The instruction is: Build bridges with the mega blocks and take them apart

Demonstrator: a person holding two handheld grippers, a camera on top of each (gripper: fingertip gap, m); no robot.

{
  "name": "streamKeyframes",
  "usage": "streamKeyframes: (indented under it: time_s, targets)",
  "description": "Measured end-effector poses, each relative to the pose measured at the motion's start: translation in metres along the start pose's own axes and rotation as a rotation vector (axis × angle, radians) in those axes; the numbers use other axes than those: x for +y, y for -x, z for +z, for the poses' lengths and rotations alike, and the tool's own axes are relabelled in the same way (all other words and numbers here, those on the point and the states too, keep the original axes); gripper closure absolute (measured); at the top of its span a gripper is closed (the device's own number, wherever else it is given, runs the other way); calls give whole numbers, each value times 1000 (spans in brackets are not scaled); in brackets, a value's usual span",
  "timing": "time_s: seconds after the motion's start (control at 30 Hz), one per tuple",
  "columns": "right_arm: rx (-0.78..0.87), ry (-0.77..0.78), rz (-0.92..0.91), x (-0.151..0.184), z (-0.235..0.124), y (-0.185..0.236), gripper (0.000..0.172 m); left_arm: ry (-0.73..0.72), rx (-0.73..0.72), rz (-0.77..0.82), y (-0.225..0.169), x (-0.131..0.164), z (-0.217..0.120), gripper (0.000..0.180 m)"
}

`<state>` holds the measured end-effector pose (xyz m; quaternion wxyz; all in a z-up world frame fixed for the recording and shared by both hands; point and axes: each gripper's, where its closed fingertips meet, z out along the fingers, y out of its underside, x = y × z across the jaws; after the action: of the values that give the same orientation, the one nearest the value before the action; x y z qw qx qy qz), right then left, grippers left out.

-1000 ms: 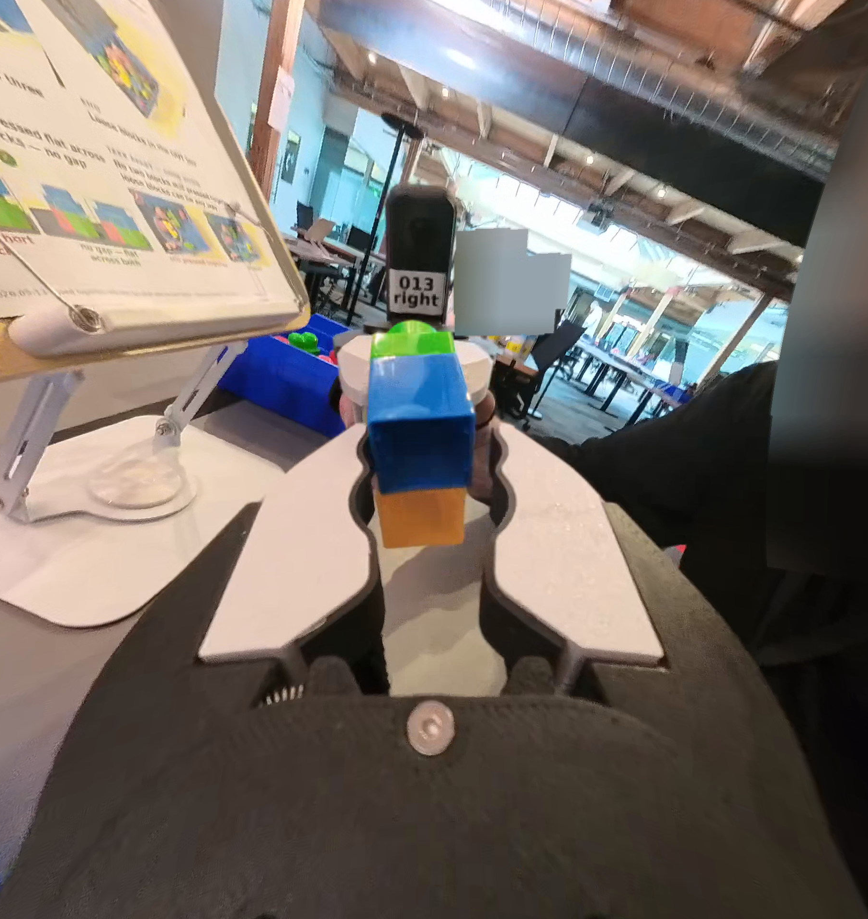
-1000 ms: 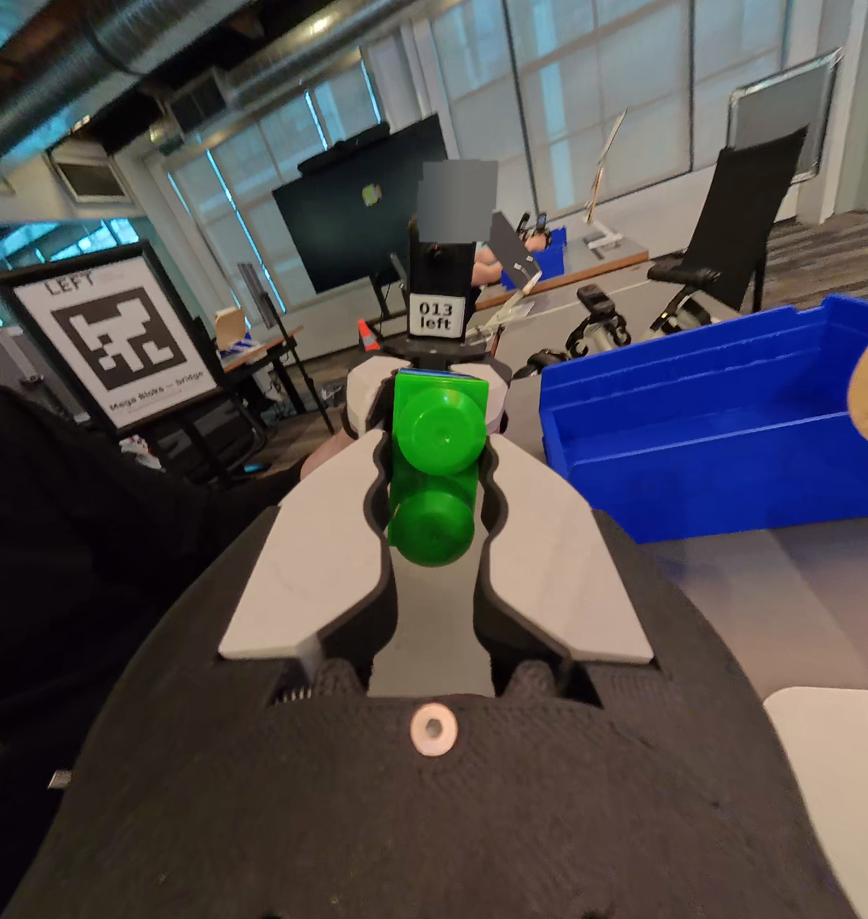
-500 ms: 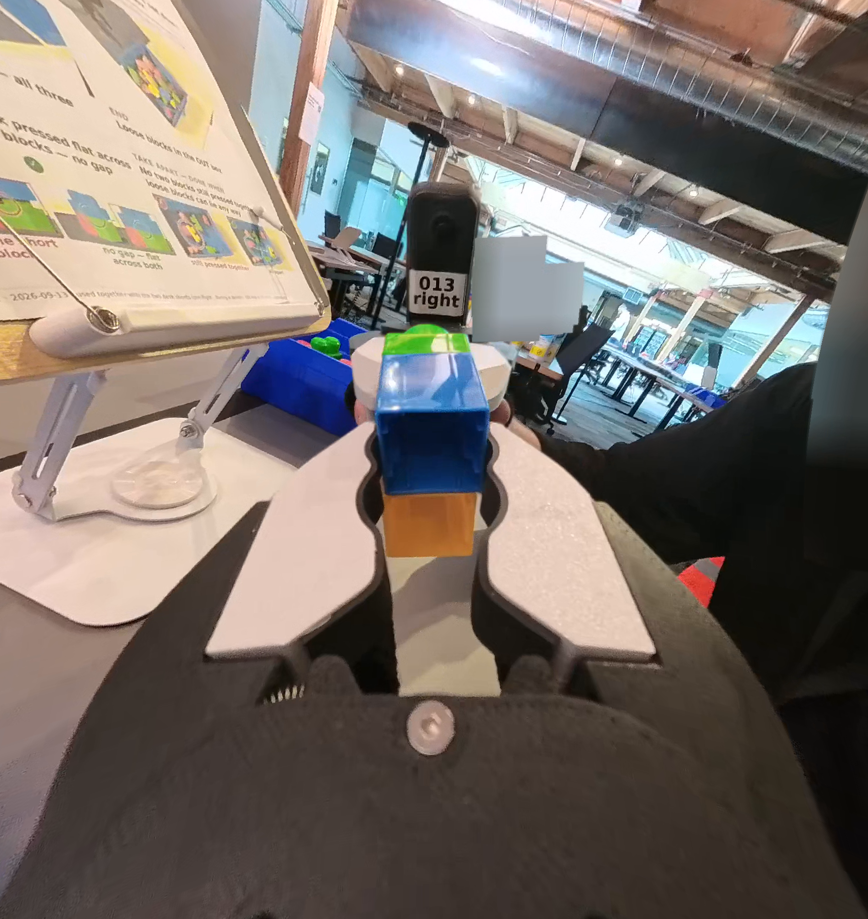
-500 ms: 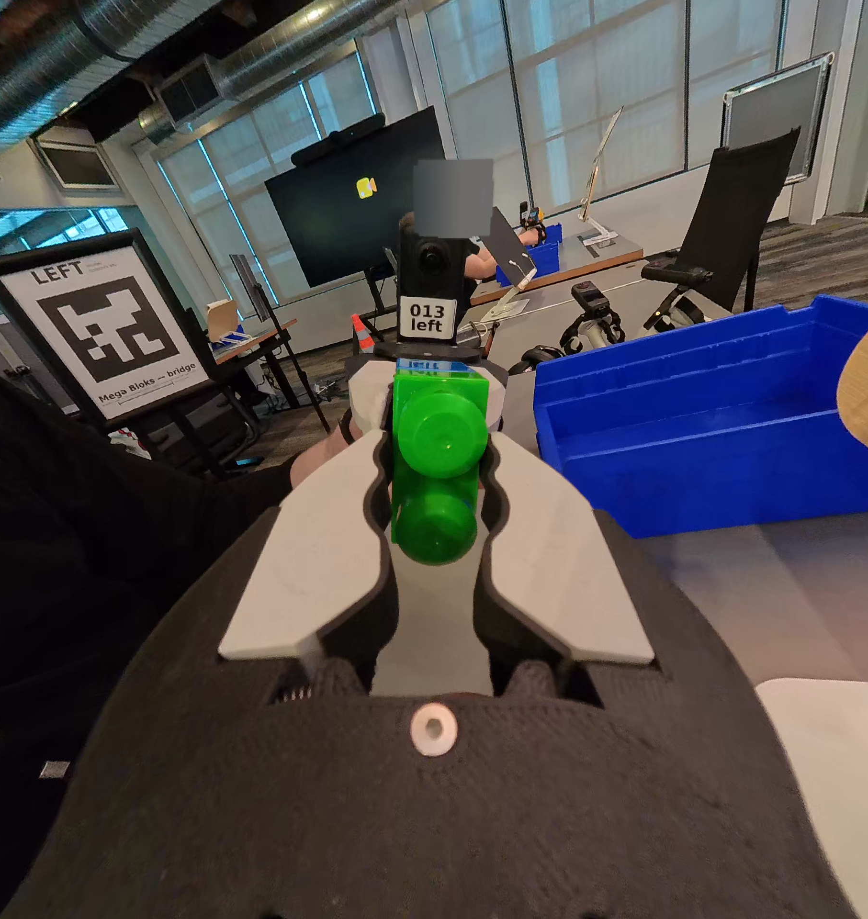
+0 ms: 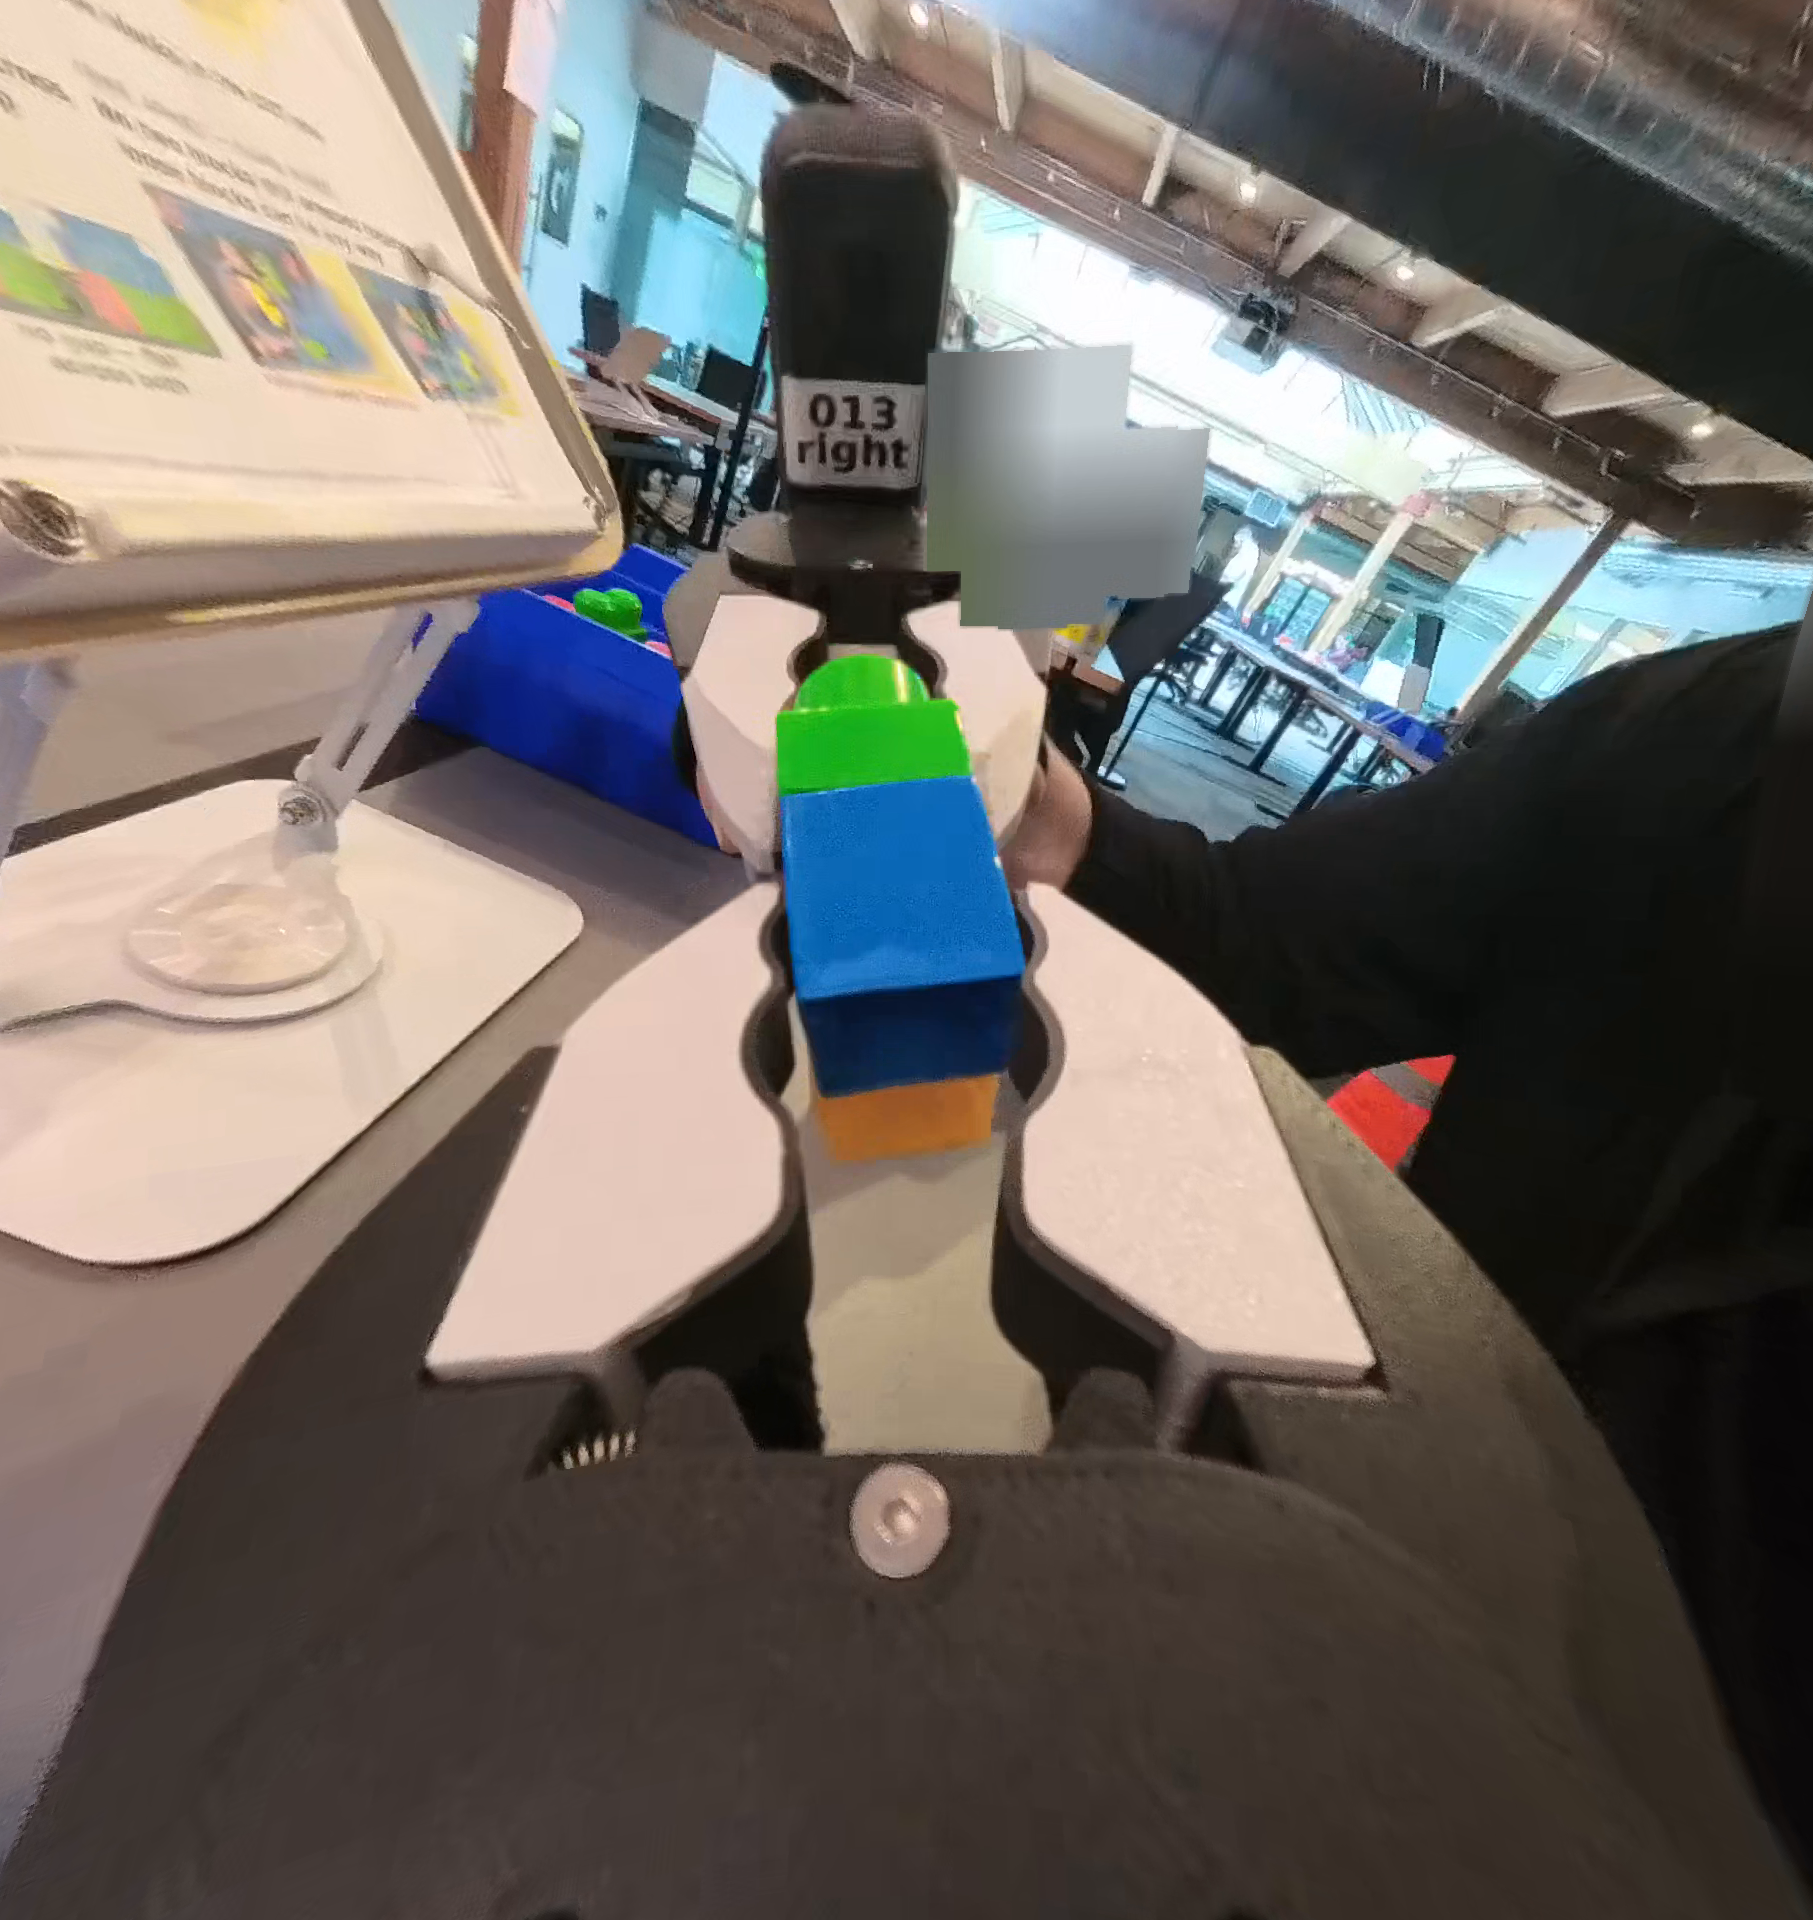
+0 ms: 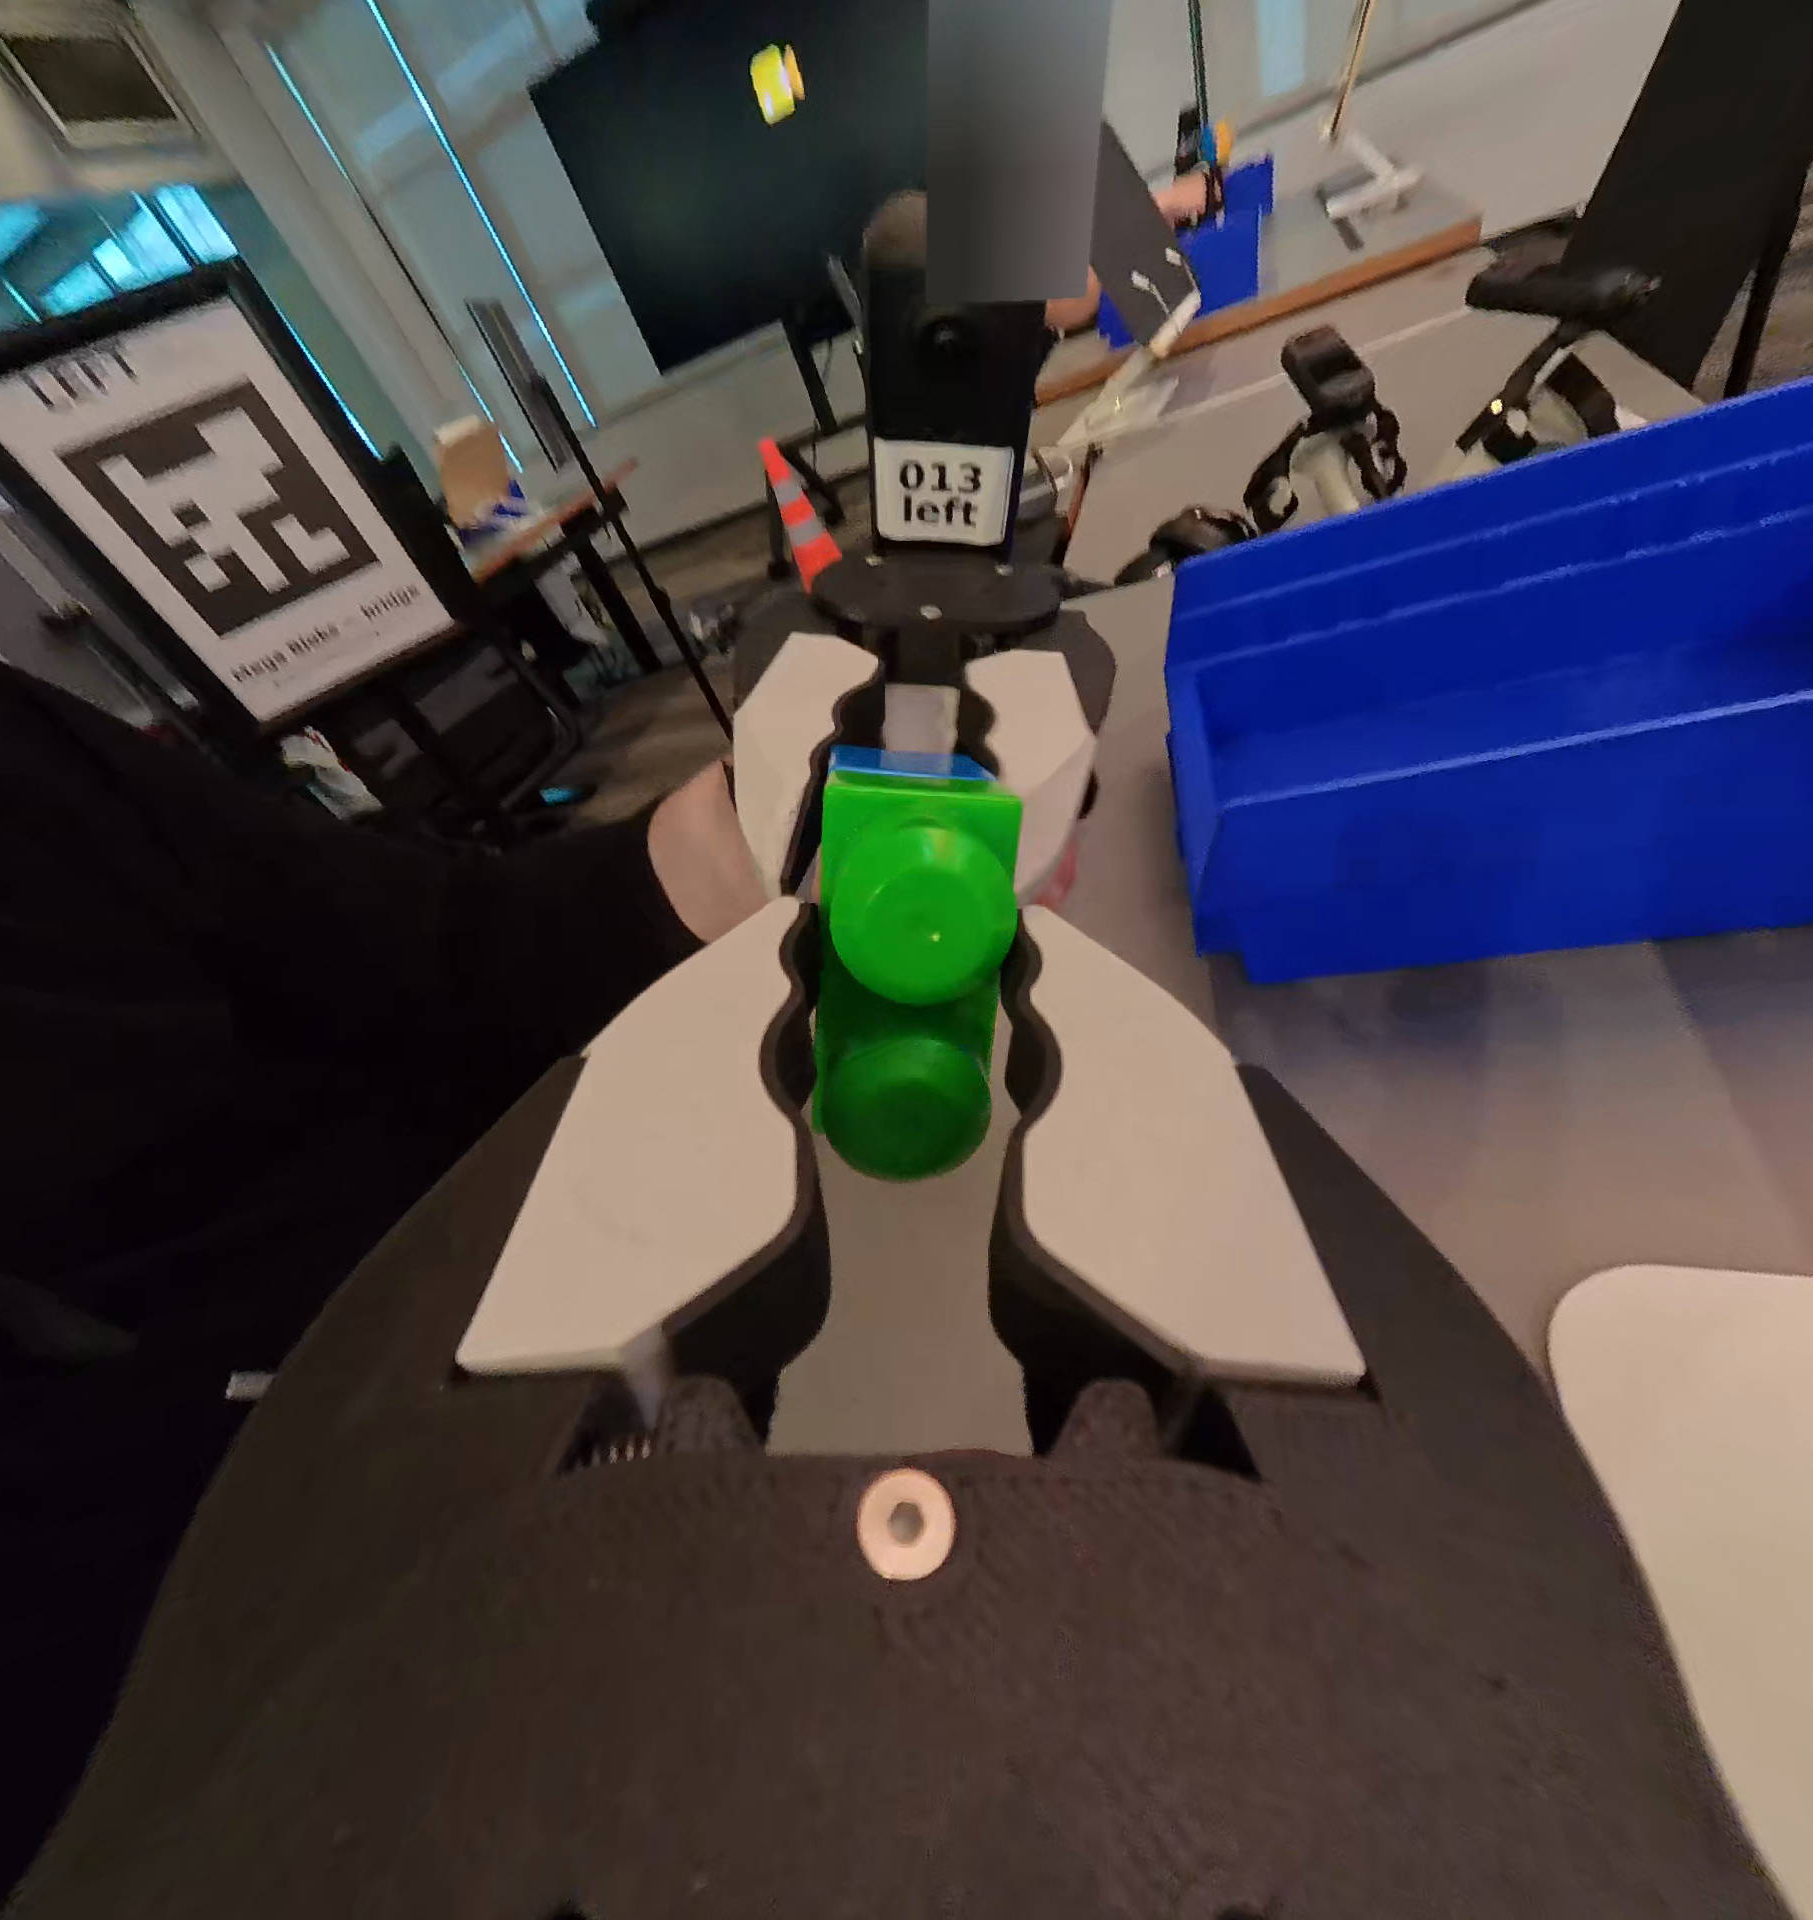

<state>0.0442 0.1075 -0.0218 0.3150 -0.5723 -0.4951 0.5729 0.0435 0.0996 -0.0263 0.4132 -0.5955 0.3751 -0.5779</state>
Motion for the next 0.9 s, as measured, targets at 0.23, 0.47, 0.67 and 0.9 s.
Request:
streamKeyframes:
  time_s: [0.23, 0.47, 0.67, 0.9]
  targets:
    - [50, -111, -4, -19, -8, -5, 130, -130, -83, -5, 11, -17, -5, 144]
    - [17, -150, 78, -19, -8, -9, 127, -515, -57, -123, 22, -46, -22, 144]
    - [13, -153, 91, -13, 4, -7, 133, -530, -29, -111, 11, -43, -5, 144]
    - [38, -41, -10, -7, 2, -1, 135, -412, -26, -27, 4, -39, -3, 141]
